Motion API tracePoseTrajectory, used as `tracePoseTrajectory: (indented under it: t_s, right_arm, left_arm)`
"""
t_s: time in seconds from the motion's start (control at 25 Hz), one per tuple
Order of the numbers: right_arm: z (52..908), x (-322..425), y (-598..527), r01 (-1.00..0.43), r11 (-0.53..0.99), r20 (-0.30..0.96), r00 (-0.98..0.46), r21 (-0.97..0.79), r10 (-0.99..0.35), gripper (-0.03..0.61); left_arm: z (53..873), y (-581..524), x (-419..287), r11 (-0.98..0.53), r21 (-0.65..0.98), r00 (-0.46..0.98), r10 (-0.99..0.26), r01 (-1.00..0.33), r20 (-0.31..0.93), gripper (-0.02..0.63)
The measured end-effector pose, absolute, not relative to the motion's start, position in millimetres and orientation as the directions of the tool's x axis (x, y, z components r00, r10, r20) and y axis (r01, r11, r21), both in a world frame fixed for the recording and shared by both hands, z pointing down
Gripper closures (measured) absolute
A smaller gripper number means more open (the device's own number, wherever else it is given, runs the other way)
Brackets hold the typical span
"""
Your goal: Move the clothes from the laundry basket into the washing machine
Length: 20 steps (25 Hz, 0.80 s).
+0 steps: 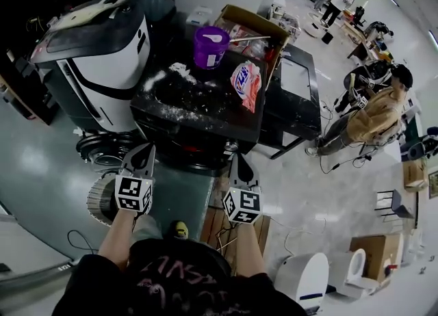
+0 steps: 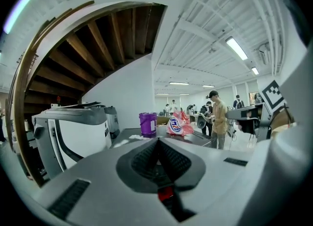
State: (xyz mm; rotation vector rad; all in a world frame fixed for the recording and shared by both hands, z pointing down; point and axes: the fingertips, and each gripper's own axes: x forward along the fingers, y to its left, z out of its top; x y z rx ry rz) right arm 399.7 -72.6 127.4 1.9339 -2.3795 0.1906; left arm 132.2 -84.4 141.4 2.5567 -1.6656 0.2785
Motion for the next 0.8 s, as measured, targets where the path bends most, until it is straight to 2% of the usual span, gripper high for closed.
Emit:
tracePoseTrajectory:
  t_s: [0.24, 0.8]
  right_arm:
    - [109.6, 407.3, -66.9, -0.977, 0.208, 0.105, -0.211, -0.04, -0.972, 0.575]
    - [98.4, 417.3, -74.9, -0.974, 0.225, 0.095, -0.223, 0.009, -0.97, 0.577]
  left_arm:
    - [105.4, -86.3, 121.7, -0.376, -0.091, 0.36, -0.921, -0.922, 0.148, 0.603]
    - [79.8, -85.1, 99.6, -0.321, -0.106, 0.31, -0.944, -0.941, 0.111, 0.603]
